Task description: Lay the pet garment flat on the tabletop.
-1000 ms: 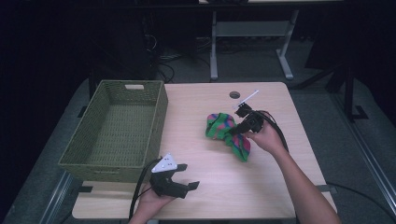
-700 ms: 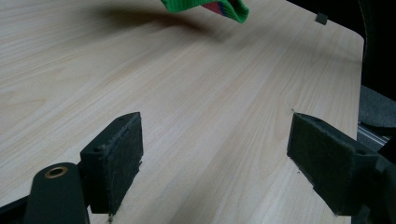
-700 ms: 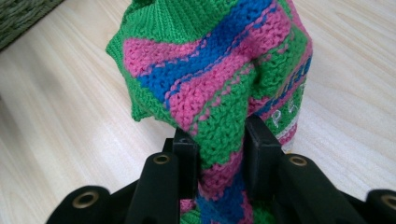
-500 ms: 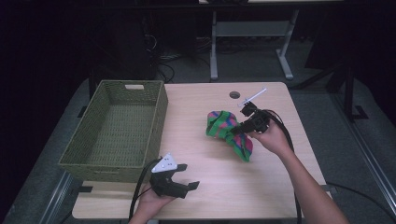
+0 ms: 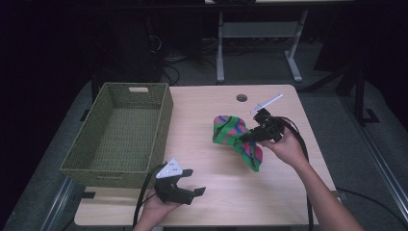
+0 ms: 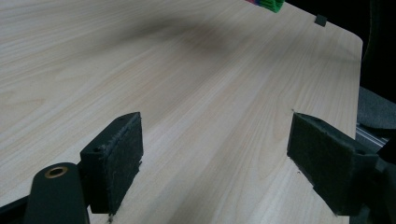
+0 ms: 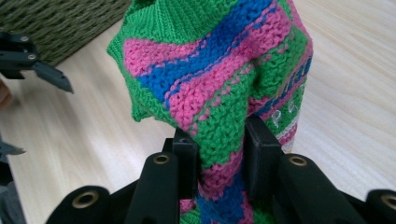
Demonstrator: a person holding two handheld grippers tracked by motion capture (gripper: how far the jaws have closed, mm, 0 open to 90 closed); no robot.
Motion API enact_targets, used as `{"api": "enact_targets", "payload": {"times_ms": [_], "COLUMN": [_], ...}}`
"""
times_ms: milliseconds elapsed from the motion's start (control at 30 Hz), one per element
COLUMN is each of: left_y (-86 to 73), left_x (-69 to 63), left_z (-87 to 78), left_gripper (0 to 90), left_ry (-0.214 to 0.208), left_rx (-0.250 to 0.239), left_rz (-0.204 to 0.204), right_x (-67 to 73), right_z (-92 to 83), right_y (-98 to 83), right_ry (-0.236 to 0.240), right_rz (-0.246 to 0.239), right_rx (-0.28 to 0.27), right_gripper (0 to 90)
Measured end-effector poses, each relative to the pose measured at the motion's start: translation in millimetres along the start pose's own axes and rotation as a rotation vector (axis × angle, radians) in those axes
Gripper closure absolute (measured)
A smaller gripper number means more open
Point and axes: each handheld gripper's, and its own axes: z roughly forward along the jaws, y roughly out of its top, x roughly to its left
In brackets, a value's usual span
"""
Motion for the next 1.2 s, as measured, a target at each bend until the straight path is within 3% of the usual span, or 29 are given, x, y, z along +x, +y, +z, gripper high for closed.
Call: {"api": "enact_targets", "payload": {"times_ms": [133,567,700,1200], "left_y": [0.1,-0.2,-0.2,-0.1], "left_x": [-1.0,-1.6,-1.6,-1.9], "left_z": [0.0,-1.6,-2.0,-2.6], "left_gripper": [18.1,18.1,18.1,18.1], "left_ry": [0.000,-0.001,0.000,-0.007], "left_rx": [-0.006,-0.020,-0.027,-0.032], "left_rz": [-0.004,-0.006,-0.007,-0.007], "right_x": [7.5,22.9,30.3,48.9], "right_z": [-6.9,-17.9,-16.0,-0.6], "right_y": [-5.0,-26.6,-38.2,-59.3], "right_ry": [-0.002,0.025,0.003,0.023], "right_rz": [-0.020,-0.016,-0.035,-0.057], "right_rx": [-0.006,-0.027,-0.023,0.008], "right_gripper": [69.4,69.4,69.3,69.2]}}
